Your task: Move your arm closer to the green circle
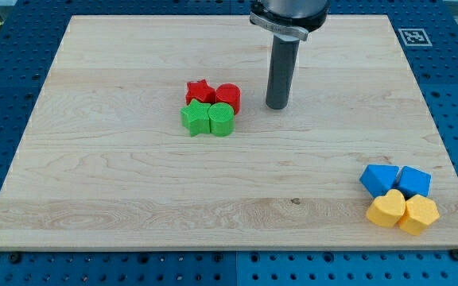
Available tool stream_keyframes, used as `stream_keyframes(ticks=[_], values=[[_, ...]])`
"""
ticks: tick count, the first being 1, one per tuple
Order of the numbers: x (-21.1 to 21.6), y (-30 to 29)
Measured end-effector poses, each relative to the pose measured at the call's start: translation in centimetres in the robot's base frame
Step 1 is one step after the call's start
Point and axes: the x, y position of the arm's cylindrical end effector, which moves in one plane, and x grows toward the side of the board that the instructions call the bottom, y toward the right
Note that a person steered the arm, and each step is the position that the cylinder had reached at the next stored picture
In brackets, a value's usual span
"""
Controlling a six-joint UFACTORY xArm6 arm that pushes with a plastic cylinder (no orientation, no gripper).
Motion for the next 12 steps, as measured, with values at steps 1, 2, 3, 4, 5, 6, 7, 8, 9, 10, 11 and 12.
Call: stream_keyframes(ticks=[1,2,3,4,5,6,7,8,9,10,11,12], values=[[0.0,0.0],[0.0,1.1],[0.1,4.6],[0.2,8.0],[0.7,11.9],[0.8,14.2],[1.0,15.4],[1.4,16.0],[1.5,16.0],[2.9,15.3],[3.3,14.1],[3.3,14.1]])
